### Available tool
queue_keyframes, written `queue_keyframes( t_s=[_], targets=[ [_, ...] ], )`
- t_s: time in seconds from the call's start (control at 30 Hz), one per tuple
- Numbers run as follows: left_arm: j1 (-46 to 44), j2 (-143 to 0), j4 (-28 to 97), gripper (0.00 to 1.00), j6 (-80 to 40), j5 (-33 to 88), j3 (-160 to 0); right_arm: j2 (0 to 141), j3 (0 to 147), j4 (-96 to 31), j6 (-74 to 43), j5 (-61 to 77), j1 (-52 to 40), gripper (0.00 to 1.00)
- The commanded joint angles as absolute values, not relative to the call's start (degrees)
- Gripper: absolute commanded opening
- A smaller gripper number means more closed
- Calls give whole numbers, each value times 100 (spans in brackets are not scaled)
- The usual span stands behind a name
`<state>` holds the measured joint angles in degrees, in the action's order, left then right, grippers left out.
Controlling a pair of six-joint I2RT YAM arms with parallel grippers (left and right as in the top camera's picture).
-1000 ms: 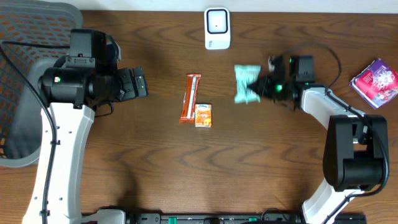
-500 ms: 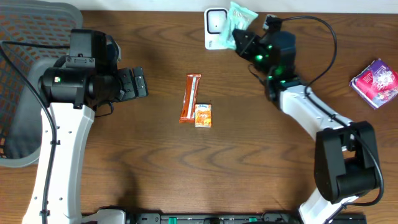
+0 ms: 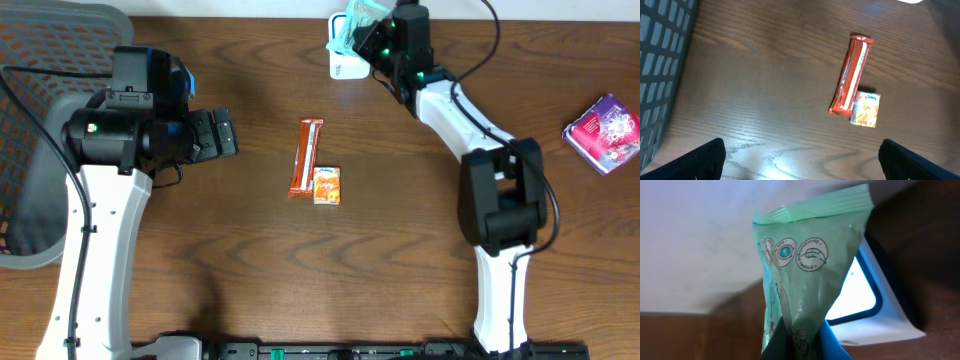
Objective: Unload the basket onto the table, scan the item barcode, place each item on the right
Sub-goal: 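Raise the green pack to the scanner face with the right gripper, then carry the green pack right and drop it at the right edge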
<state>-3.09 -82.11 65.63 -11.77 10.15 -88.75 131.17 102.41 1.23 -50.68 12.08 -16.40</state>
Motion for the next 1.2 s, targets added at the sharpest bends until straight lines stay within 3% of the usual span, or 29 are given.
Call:
queue_keyframes(
  t_s=[0.0,0.33,0.6,1.0,1.1,1.17],
  targets=[
    [-290,-8239,6576,98,-1162,978,-8906,13275,10866,58,-4482,1511,-1647,1],
    [-292,-8239,6576,98,-1162,978,-8906,13222,11015,-432,-4219,2005,-1151,1],
    [-290,-8239,6576,98,-1164,978,-8906,12628,11032,-2591,-2521,1500,-161,1],
    [-290,-8239,6576,98,-1164,978,-8906,12269,10989,-4700,-1656,554,1737,1],
    [-290,-8239,6576,98,-1164,978,-8906,12298,10954,-4950,-1638,-102,2040,11],
    [-290,-8239,6576,98,-1162,978,-8906,12304,10890,-4978,-1540,-301,2191,33]
  ],
)
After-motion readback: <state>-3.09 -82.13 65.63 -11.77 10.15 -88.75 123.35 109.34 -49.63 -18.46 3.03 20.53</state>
